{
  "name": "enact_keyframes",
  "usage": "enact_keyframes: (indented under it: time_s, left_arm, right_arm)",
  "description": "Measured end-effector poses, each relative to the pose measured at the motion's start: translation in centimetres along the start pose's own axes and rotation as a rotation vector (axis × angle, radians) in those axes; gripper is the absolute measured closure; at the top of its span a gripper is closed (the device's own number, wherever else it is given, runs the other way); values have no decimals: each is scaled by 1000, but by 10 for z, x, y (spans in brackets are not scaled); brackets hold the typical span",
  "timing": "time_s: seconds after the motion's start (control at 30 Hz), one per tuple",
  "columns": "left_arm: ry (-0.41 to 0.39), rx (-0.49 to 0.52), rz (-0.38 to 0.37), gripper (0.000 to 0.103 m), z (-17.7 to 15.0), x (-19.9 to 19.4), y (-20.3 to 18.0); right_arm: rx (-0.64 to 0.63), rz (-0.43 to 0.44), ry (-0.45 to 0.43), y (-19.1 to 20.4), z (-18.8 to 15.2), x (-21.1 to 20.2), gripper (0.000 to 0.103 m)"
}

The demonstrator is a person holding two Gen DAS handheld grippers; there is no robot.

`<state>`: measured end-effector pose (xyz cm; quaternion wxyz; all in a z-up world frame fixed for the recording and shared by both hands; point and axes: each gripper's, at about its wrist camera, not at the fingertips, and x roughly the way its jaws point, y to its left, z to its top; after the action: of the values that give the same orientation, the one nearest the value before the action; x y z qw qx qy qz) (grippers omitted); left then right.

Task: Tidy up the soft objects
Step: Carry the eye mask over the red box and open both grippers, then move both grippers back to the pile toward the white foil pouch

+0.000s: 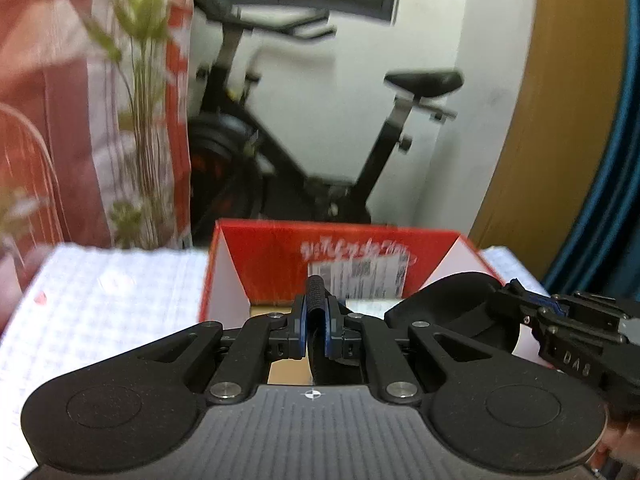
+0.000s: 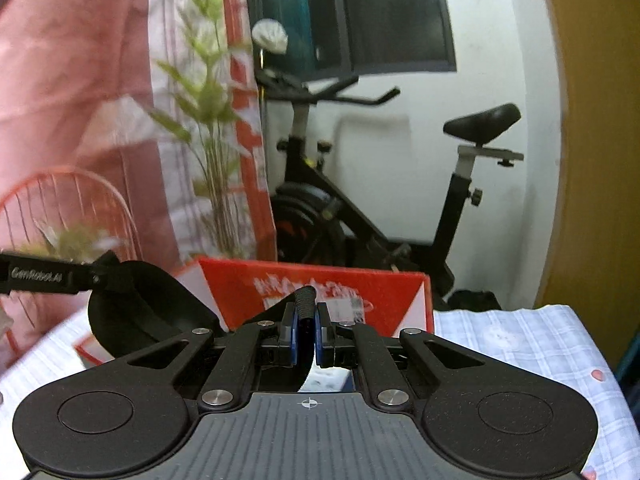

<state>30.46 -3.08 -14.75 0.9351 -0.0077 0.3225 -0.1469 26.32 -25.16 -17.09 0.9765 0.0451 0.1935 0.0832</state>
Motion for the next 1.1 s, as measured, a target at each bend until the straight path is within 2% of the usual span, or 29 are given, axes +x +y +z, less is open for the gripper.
enact_keyframes:
  time_s: [0.17, 0.3, 0.53, 0.73, 0.8, 0.87, 0.9, 1.1]
  left_arm:
    - [122, -12, -7, 94, -3, 39, 4]
    - [167, -28, -26, 94, -14, 46, 11]
    - [216, -41, -29, 94, -22, 54, 18]
    - [181, 13, -24, 91, -21, 44, 9]
    - [165, 20, -24, 83, -18, 36, 9]
    - [142, 35, -18, 60, -15, 26, 8]
    - [120, 46, -12, 57, -13, 19, 8]
    - [45, 76, -17, 56, -10, -26, 5]
  right_arm:
    - [-42, -20, 135, 4, -6, 37, 96]
    - [-31, -21, 226, 7, -13, 55, 96]
    - [-5, -10, 275, 11, -20, 68, 96]
    - [1, -31, 293, 15, -23, 67, 95]
    - [-12, -54, 285, 15, -23, 63, 90]
    - [-18, -79, 271, 14, -21, 57, 84]
    - [-17, -89, 259, 13, -19, 53, 84]
    - [3, -110, 186, 5, -7, 18, 81]
